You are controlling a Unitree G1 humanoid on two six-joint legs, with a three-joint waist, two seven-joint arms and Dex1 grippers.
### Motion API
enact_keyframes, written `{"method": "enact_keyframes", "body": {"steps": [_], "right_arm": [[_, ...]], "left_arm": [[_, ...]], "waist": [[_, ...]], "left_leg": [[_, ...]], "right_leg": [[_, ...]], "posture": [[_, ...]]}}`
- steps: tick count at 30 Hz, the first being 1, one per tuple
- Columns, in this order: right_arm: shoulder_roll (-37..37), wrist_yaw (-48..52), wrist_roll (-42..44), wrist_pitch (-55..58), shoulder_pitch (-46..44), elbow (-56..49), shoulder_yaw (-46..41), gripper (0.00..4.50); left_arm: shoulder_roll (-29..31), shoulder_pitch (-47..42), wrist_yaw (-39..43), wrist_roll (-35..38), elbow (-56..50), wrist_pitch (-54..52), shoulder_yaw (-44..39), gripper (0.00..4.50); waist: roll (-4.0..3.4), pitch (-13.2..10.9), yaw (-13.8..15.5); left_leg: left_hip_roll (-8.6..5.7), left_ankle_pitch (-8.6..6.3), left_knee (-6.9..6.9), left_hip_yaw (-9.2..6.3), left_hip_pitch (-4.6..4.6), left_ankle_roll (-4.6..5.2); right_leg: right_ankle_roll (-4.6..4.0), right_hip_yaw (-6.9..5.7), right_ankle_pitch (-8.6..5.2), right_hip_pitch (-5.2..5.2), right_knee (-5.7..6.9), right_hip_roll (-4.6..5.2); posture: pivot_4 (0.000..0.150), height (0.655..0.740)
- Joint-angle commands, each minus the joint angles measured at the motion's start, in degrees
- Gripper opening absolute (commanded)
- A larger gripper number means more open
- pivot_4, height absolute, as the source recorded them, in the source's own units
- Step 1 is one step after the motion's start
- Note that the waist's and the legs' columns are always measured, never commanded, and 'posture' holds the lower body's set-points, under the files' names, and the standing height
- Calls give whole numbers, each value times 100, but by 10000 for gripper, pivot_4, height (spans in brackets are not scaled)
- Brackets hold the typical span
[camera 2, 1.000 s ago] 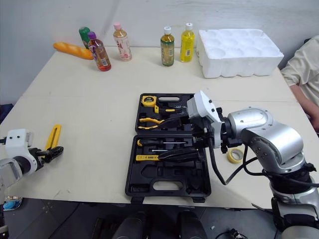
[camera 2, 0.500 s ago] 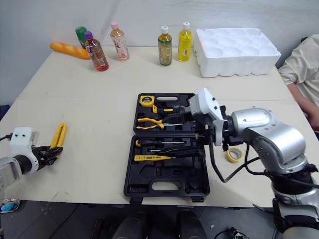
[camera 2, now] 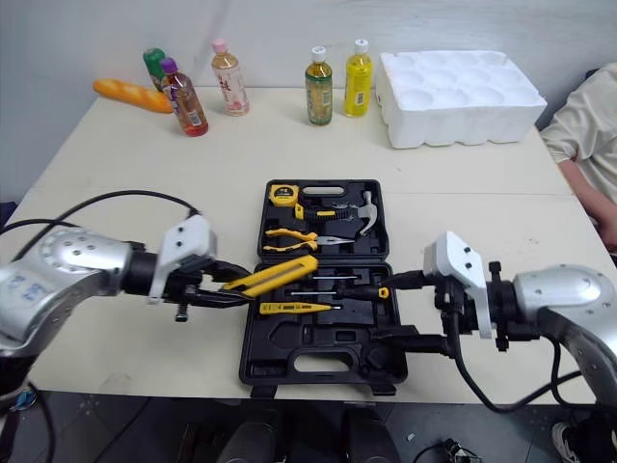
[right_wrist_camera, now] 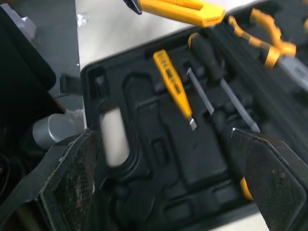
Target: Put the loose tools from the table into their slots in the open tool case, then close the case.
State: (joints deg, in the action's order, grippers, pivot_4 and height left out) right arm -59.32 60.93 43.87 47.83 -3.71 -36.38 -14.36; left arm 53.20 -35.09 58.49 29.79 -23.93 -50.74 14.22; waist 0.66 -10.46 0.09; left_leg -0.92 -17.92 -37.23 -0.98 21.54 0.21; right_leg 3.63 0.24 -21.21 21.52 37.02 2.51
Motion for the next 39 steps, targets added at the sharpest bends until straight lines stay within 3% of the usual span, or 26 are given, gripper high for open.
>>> {"method": "enact_keyframes", "body": {"steps": [1,11,20,21,25,26,28,30,33,39], "right_arm": [[-37,-244,-12,63,563,-481,-579,45000],[171,-691,173,384,2130,-1223,-1689,45000],[261,-932,230,265,2334,-1259,-1693,45000],[261,-945,217,241,2335,-1247,-1668,45000],[236,-952,215,167,2238,-1163,-1584,45000],[230,-944,201,130,2192,-1131,-1544,45000],[238,-927,175,40,2124,-1080,-1474,45000],[274,-939,204,-36,2013,-1048,-1387,45000],[287,-949,229,-78,1926,-1040,-1292,45000],[291,-955,253,-115,1841,-1028,-1208,45000]], "left_arm": [[-378,-474,275,-353,259,25,759,13933],[-1224,-1070,391,-996,728,-544,2092,13933],[-1339,-1149,500,-1094,840,-678,2163,13933],[-1291,-1184,549,-1063,810,-731,2134,24275],[-1328,-1430,752,-684,807,-995,1666,41590],[-1329,-1453,859,-591,802,-886,1530,44610],[-1342,-1329,994,-598,805,-335,1370,44610],[-1353,-868,1110,-897,910,990,1277,44610],[-1584,-185,1309,-930,1106,2438,974,36392],[-2134,443,1191,-786,1585,3083,539,8415]], "waist": [[5,-3,-7],[19,-11,7],[21,-11,-13],[21,-11,-14],[22,-12,-11],[22,-12,-11],[22,-12,-13],[21,-11,-19],[21,-11,-7],[26,-14,49]], "left_leg": [[0,0,-7,1,1,2],[0,20,-19,-1,-2,-17],[0,23,-26,0,-8,-22],[-1,23,-26,0,-9,-22],[0,24,-31,0,-9,-23],[-1,24,-32,0,-9,-23],[-1,24,-35,0,-8,-23],[-1,24,-35,0,-8,-24],[-1,26,-31,2,-13,-26],[-1,19,-61,-3,-4,-15]], "right_leg": [[5,3,3,-2,3,0],[15,10,8,-4,17,-9],[16,14,8,-5,35,-10],[16,14,8,-5,36,-10],[16,14,8,-5,39,-10],[16,14,8,-5,41,-10],[16,14,8,-5,41,-10],[16,14,8,-5,39,-9],[16,17,8,-5,38,-9],[16,12,8,-10,45,-5]], "posture": [[1500,7400],[1500,7400],[1500,7400],[1500,7400],[1500,7400],[1500,7400],[1500,7400],[1500,7400],[1500,7400],[1500,7400]]}}
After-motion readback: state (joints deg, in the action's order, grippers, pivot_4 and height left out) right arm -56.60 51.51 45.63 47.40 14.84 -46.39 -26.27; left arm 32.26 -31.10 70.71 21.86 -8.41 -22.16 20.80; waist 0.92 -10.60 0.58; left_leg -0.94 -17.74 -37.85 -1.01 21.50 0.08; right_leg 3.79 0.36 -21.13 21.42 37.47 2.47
